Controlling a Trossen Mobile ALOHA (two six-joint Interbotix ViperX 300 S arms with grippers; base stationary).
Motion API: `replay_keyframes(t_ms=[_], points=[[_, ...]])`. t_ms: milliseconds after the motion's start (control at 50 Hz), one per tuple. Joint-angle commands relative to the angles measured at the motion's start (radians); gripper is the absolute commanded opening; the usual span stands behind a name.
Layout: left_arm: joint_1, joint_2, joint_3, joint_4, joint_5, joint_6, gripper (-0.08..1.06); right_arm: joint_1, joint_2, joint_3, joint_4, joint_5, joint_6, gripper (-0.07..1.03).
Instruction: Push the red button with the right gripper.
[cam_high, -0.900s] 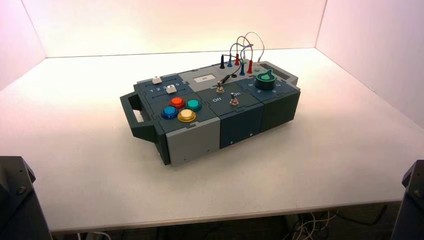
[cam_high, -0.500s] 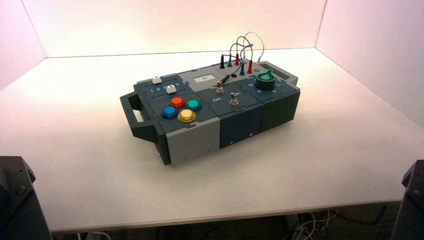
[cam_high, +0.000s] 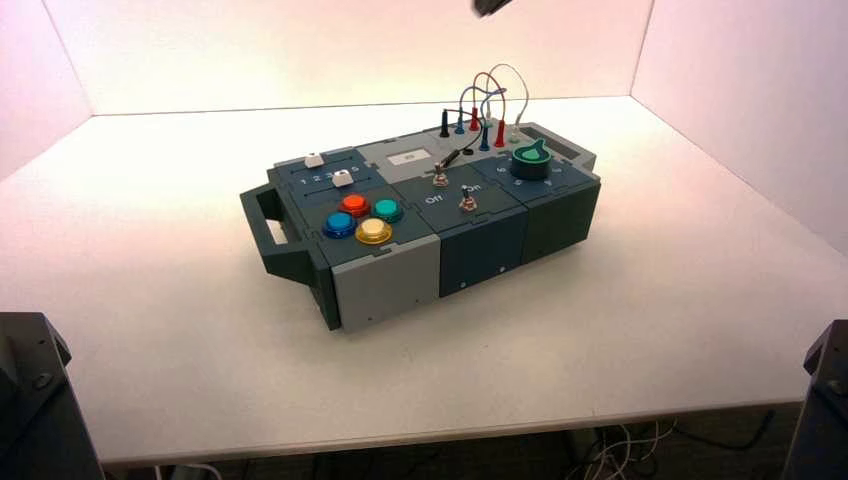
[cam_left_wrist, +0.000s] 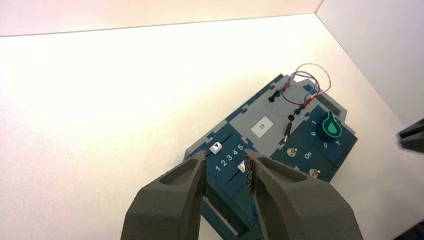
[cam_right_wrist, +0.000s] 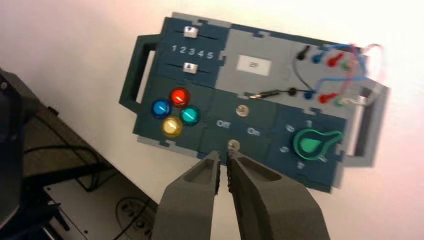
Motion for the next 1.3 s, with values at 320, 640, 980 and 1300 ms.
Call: replay_keyframes(t_ms=[320,640,980,1300], points=[[0.127,-0.015,-0.032,0.012,-0.054,0.035,0.43,0.072,0.14,-0.107,0.067,-0.034,0.006,-0.02],[0.127,-0.012,-0.037,0.012,-0.054,0.034,0.43,0.109,0.301,-0.147,0.078,-0.043,0.005,-0.02],[0.127,-0.011,-0.043,0.009,-0.048,0.031,0.43,0.121,0.417,-0.199,0.078,-0.032,-0.005,-0.02],[0.129,-0.009,-0.051,0.008,-0.046,0.031,0.43,0.13,0.494,-0.242,0.08,-0.021,-0.006,-0.02]])
